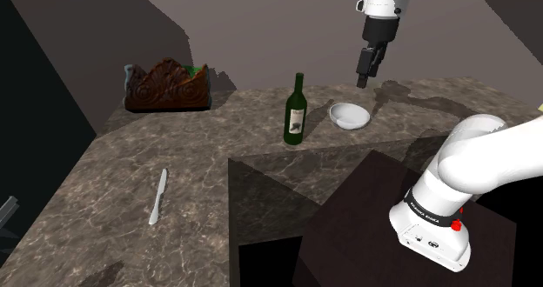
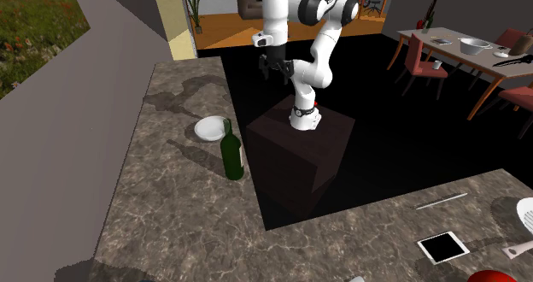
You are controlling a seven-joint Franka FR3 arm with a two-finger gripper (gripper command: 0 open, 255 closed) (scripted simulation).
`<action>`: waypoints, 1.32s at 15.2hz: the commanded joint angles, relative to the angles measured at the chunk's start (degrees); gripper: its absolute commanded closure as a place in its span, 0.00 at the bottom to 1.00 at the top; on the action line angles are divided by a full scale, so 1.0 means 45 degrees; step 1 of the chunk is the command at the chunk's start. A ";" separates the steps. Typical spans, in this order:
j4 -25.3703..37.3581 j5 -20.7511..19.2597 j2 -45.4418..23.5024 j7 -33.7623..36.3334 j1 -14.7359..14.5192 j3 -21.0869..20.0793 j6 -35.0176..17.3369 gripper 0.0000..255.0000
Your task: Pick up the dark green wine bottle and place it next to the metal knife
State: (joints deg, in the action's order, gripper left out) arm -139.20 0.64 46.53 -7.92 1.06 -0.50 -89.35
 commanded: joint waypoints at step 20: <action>0.3864 -0.0248 -0.8019 -0.3601 -0.0440 0.1286 -0.6275 0.00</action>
State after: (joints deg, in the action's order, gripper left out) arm -123.26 -0.74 12.70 -23.25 -0.77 5.13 -116.24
